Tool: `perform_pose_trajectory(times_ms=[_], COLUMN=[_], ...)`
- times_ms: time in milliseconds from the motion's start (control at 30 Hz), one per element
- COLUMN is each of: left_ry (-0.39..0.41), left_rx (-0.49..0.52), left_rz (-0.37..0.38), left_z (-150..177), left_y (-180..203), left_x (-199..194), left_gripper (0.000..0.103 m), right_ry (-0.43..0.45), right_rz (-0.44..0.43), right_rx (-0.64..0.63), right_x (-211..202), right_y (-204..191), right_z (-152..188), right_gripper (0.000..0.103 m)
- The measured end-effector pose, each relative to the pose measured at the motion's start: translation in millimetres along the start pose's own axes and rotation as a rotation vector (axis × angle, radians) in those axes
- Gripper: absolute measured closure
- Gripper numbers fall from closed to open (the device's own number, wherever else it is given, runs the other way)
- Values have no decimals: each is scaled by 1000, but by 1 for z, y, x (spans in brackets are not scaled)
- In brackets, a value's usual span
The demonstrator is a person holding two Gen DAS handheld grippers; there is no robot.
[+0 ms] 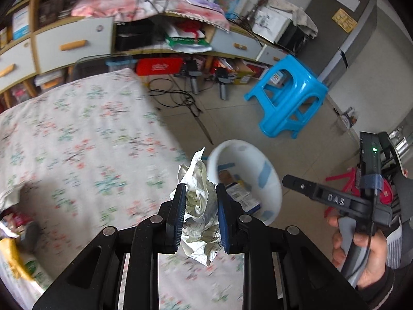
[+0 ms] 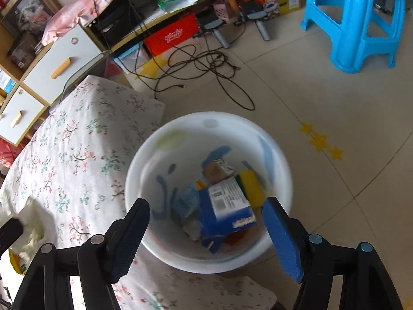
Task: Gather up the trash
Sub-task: 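Carry the bag and tissue box to the bucket and open both tools to drop them, then move both open tools back over the table toward the yellow packet and AD bottle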
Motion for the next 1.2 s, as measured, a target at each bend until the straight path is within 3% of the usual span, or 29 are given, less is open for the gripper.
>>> perform_pose_trajectory(times_ms=[467, 533, 600, 667, 767, 1100, 1200], left_ry=[-54, -75, -92, -86, -92, -99, -91], left_rx=[89, 114, 123, 118, 120, 148, 149], left_rz=[50, 10, -44, -83, -114, -172, -186], left_z=[-18, -18, -17, -16, -14, -3, 1], left_y=[53, 55, 54, 52, 47, 33, 25], left_x=[89, 96, 99, 97, 93, 60, 42], left_gripper=[78, 71, 43, 33, 32, 11, 10], right_ry=[14, 18, 21, 24, 28, 42, 45], right_rz=[15, 14, 14, 14, 13, 13, 26], right_rx=[95, 104, 108, 108, 107, 64, 31], right_x=[-12, -14, -15, -16, -18, -24, -25], right_y=[58, 63, 66, 67, 67, 46, 34], right_z=[-3, -4, -4, -4, -4, -2, 2], right_gripper=[24, 24, 24, 23, 23, 21, 20])
Point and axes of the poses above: each gripper's, at about its wrist camera, not at the fingertips, and x roughly the way its jaws point, y to its right, z to its underside, the point moved 6 cm from there along x, roughly the way its jaws point, and after that the axes turned 12 degrees about z, right-handed, at the moved point
